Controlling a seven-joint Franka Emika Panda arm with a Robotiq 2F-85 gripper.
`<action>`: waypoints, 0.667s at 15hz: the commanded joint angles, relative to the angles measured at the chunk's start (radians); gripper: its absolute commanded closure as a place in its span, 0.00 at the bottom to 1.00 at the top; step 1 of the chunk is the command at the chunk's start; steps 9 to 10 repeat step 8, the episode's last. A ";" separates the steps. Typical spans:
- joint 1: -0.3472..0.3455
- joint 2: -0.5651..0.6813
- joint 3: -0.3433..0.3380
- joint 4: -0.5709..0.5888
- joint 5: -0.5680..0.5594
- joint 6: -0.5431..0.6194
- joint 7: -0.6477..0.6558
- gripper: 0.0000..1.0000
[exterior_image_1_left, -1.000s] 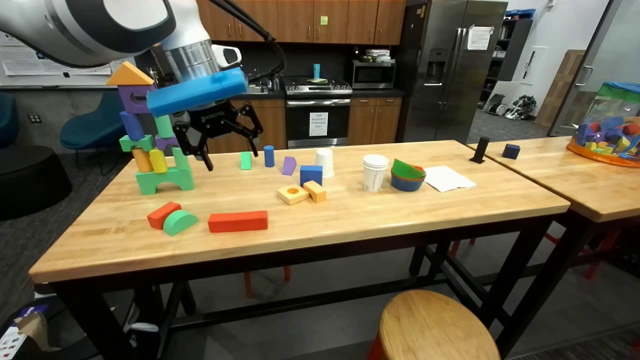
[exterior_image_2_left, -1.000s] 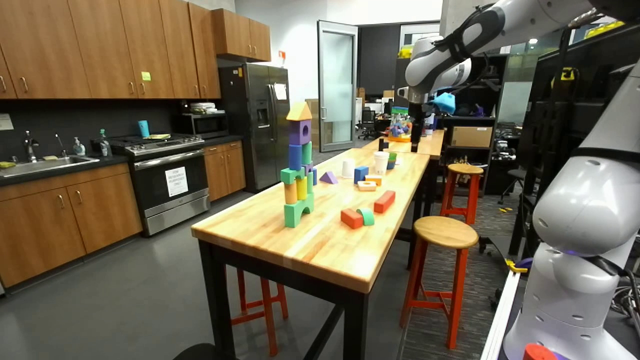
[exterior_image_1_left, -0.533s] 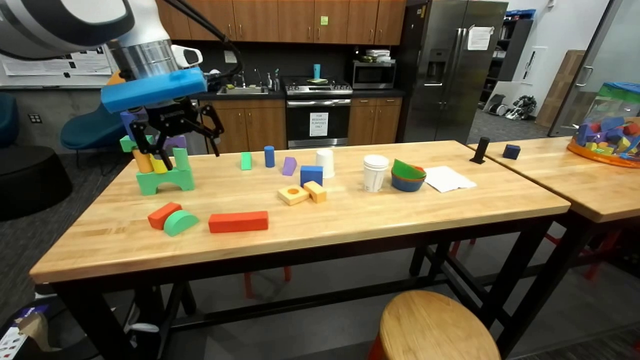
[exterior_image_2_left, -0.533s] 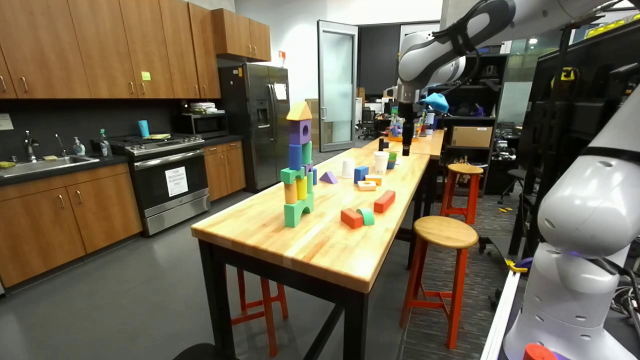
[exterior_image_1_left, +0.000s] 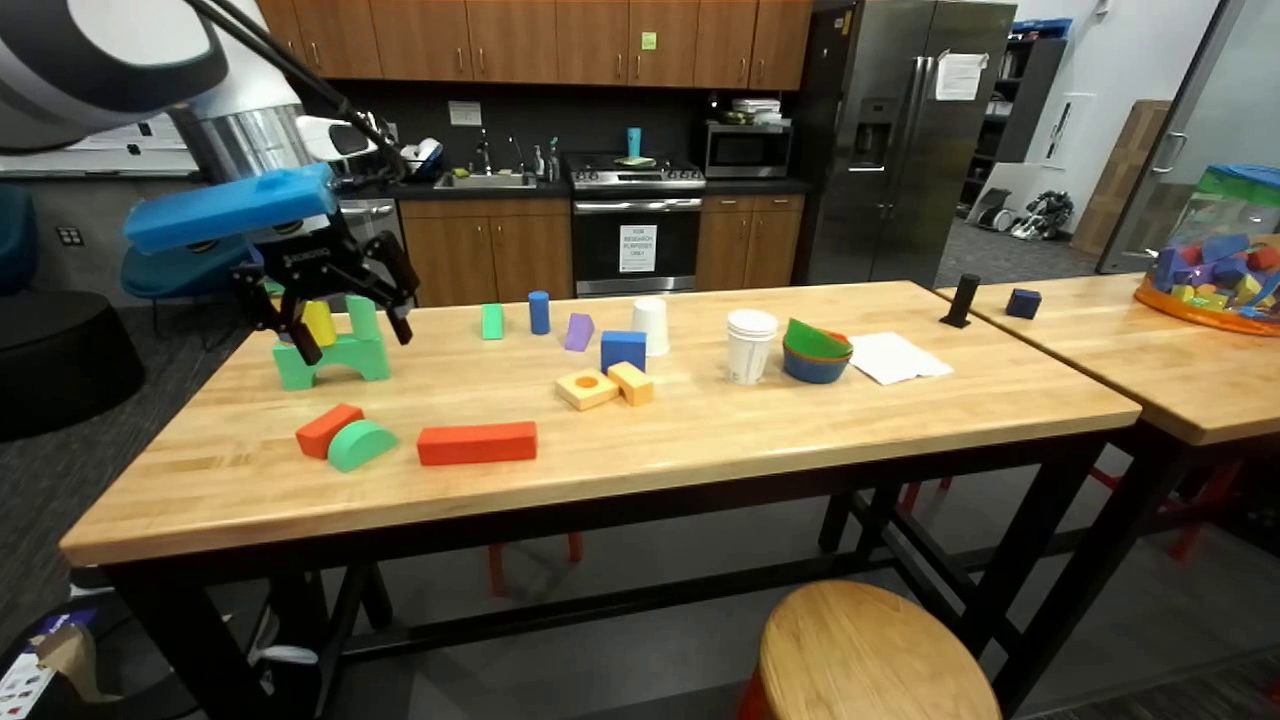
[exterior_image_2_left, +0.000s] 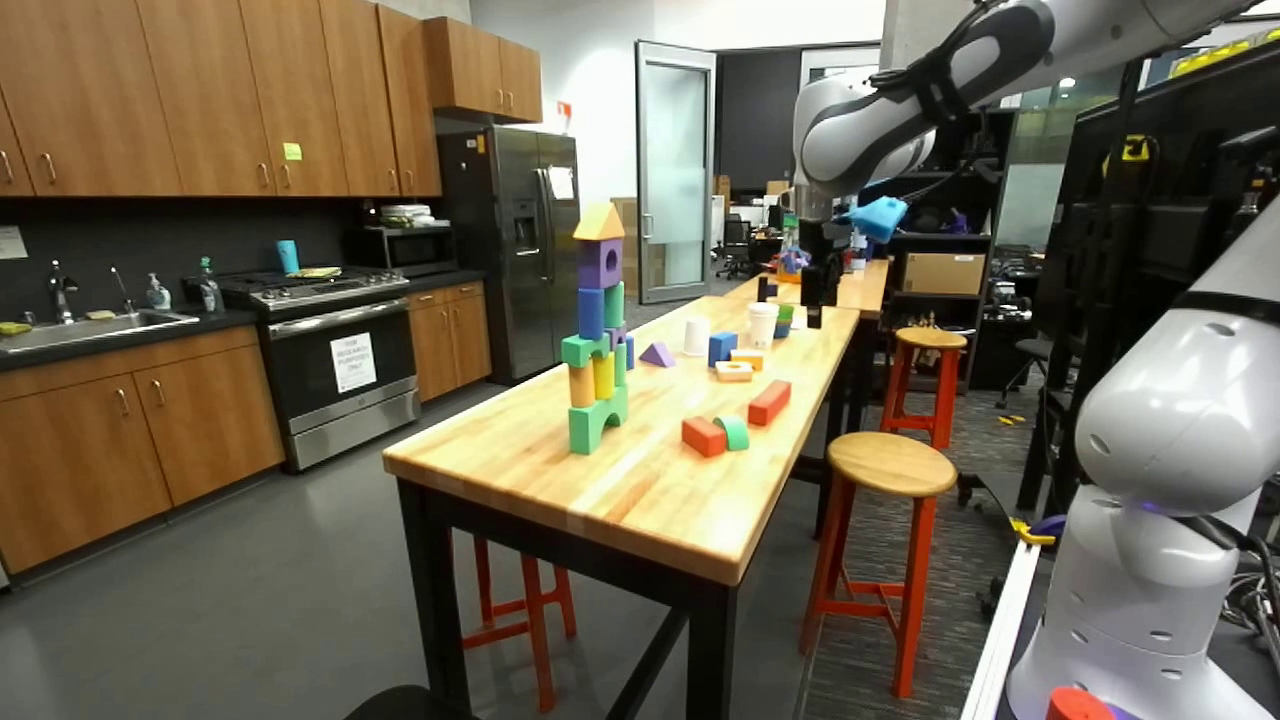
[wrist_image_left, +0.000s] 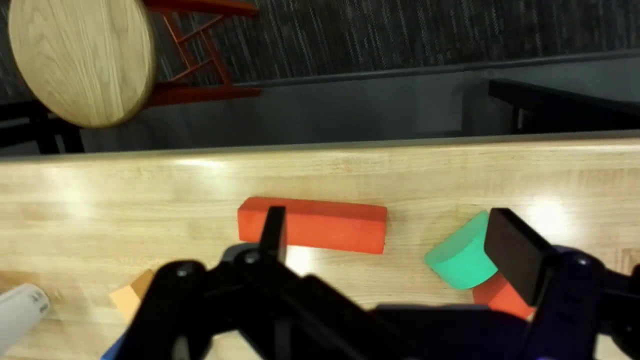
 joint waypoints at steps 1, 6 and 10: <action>-0.035 -0.013 0.026 -0.009 -0.033 -0.039 0.203 0.00; -0.030 0.000 0.017 -0.004 -0.033 -0.039 0.266 0.00; -0.032 0.000 0.022 -0.004 -0.034 -0.042 0.286 0.00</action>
